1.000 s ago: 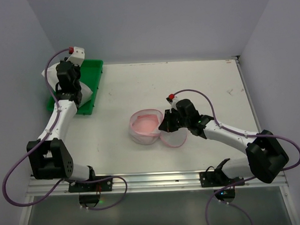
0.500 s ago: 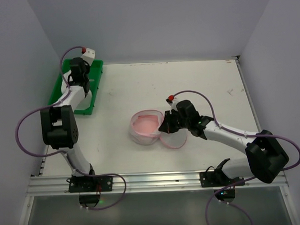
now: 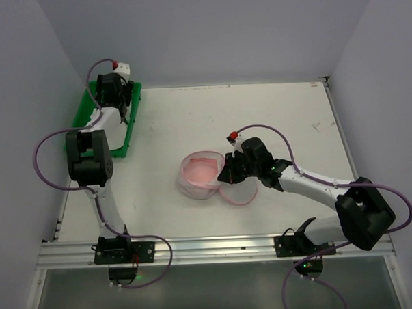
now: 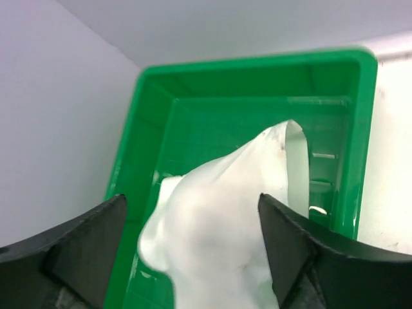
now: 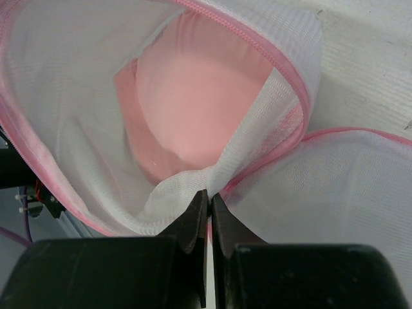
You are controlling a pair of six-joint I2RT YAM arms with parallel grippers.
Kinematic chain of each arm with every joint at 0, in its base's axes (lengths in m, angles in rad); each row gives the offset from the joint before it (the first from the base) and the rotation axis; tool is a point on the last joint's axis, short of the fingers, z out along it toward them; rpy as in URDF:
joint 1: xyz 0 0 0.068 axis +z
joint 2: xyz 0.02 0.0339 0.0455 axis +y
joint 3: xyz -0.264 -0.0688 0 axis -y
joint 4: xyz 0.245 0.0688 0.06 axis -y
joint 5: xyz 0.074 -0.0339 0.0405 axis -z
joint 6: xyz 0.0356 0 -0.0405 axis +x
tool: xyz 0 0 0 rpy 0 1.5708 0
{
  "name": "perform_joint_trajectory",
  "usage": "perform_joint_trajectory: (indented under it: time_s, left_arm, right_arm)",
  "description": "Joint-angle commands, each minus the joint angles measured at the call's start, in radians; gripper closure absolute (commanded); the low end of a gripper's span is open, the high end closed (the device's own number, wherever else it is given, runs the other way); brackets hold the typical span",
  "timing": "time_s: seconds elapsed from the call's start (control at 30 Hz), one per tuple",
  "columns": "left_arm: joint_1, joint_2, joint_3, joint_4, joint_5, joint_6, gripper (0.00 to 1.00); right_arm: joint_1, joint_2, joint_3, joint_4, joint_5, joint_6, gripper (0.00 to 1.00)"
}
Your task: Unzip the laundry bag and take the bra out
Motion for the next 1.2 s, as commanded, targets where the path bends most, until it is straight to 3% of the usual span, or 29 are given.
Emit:
perform_joint_trajectory:
  time_s: [0.0, 0.13, 0.27, 0.5, 0.7, 0.77, 1.0, 1.17]
  left_arm:
    - [0.0, -0.149, 0.134, -0.046, -0.054, -0.134, 0.12]
    - [-0.058, -0.305, 0.128, -0.189, 0.011, -0.268, 0.0]
    - [-0.16, -0.487, 0.078, -0.393, 0.115, -0.48, 0.0]
    - [-0.516, -0.763, -0.209, -0.514, 0.317, -0.783, 0.0]
    - [-0.788, -0.774, -0.308, -0.531, 0.266, -0.925, 0.04]
    - [-0.817, -0.762, -0.329, -0.536, 0.222, -0.932, 0.07]
    - [-0.894, -0.676, -0.389, -0.56, 0.196, -0.964, 0.34]
    - [-0.899, -0.642, -0.493, -0.56, 0.151, -0.983, 0.38]
  right_arm:
    - [0.004, 0.0, 0.027, 0.031, -0.02, -0.024, 1.0]
    - [0.004, -0.009, 0.038, 0.022, -0.008, -0.034, 1.0]
    - [0.004, -0.021, 0.053, 0.009, 0.008, -0.053, 1.0]
    - [0.004, -0.023, 0.089, -0.026, 0.029, -0.082, 1.0]
    - [0.004, -0.013, 0.101, -0.011, 0.046, -0.074, 1.0]
    - [0.004, -0.016, 0.099, -0.014, 0.052, -0.073, 1.0]
    - [0.004, -0.03, 0.083, -0.027, 0.088, -0.074, 1.0]
    - [0.002, -0.041, 0.064, -0.026, 0.095, -0.071, 1.0]
